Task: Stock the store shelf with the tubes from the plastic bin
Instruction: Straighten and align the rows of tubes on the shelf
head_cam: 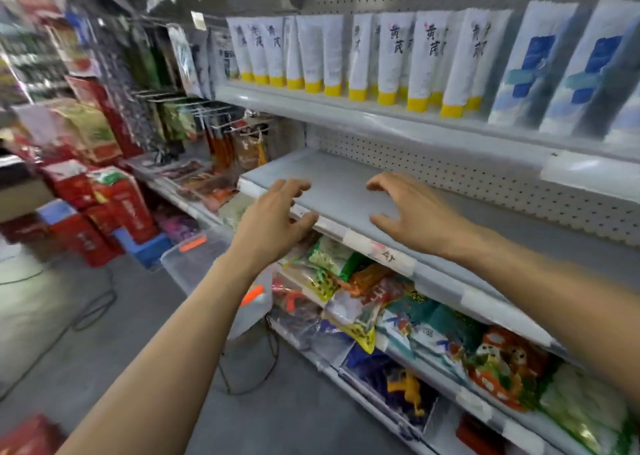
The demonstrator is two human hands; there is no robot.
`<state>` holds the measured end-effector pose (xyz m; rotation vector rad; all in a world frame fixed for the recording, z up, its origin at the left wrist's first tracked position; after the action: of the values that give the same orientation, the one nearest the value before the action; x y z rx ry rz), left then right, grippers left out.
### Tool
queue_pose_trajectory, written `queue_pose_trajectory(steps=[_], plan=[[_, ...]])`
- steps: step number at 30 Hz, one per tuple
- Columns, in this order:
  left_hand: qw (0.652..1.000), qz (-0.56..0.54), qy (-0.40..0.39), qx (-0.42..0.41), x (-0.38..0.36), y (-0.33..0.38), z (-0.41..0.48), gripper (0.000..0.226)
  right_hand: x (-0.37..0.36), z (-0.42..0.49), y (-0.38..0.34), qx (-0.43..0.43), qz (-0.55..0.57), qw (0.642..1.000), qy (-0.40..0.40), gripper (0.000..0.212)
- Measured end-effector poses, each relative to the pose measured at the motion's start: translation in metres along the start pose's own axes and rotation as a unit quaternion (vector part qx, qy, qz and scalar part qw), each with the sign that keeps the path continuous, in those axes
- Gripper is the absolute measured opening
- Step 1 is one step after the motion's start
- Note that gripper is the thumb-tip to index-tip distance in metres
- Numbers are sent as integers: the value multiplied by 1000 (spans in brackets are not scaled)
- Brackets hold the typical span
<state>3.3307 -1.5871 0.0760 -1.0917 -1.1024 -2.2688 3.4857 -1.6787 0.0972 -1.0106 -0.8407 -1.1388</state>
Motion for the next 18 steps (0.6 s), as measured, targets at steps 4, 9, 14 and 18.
queue_pose_trajectory(steps=[4,9,14,18], plan=[[998,24,-21,61,19,-113,25,46,-74,90,-38,21,41,998,-40,45],[981,38,-111,155,9,-255,45,45,-190,185,-81,17,104,986,-129,52],[951,0,-192,241,-30,-360,54,42,-313,235,-87,-28,151,960,-233,53],[922,-57,-226,309,-73,-427,65,41,-398,268,-75,-55,172,936,-301,50]])
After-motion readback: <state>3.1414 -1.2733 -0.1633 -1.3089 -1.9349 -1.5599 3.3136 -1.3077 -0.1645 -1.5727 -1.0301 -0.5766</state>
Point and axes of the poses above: each hand's wrist, its own z-axis towards the middle knuckle, its own x-axis out of the back of the hand, y = z × x, the point moved 10 cm from there along z, towards the middle knuckle, and after that the axes turned 8 degrees about x, right-handed, at the moved point
